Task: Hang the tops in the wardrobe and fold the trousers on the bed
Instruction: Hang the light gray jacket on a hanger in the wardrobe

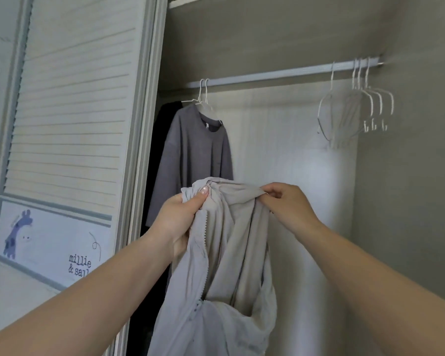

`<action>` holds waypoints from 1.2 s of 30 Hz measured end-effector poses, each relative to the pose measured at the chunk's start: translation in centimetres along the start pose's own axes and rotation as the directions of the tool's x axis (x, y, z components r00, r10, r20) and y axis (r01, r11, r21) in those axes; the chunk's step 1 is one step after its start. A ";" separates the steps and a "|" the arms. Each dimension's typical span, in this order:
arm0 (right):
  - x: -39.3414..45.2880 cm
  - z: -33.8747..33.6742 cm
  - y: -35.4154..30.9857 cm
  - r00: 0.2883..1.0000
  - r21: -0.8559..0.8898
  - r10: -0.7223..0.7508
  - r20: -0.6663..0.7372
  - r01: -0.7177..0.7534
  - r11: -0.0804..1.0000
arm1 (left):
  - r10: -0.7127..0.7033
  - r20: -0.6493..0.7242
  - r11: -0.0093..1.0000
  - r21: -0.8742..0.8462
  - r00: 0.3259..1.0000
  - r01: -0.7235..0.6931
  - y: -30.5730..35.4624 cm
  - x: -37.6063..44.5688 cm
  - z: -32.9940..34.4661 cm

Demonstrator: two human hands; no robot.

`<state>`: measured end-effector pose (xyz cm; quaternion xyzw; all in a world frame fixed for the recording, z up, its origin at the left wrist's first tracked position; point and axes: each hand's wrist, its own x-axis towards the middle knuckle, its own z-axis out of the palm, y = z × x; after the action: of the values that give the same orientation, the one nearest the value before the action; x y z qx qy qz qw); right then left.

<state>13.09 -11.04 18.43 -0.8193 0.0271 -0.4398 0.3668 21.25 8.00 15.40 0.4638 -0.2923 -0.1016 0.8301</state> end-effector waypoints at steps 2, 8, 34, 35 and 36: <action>1.9 -0.6 0.0 1.000 0.007 -0.015 -0.018 0.015 1.000 | 0.031 -0.010 1.000 0.006 0.999 -0.031 0.2 2.4 1.6; 8.0 -3.4 -0.7 0.987 0.069 -0.117 -0.111 0.125 0.990 | 0.160 -0.009 0.987 -0.017 0.987 -0.160 1.2 9.3 6.4; 22.7 -14.6 -3.8 0.907 -0.941 -0.384 -0.171 -0.266 -0.209 | 0.433 0.237 0.891 0.034 0.870 -0.453 0.6 24.6 16.9; 22.8 -14.9 -3.8 0.910 -0.937 -0.358 -0.211 -0.292 -0.190 | 0.432 0.246 0.891 0.031 0.868 -0.453 0.5 24.7 16.9; 23.0 -15.2 -3.8 0.911 -0.932 -0.340 -0.234 -0.309 -0.188 | 0.433 0.256 0.889 0.036 0.864 -0.456 0.5 24.7 17.0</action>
<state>14.80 -25.51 42.15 -0.6833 0.4220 -0.4207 -0.4220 31.32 -14.66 32.30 0.4070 -0.4943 0.0508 0.7664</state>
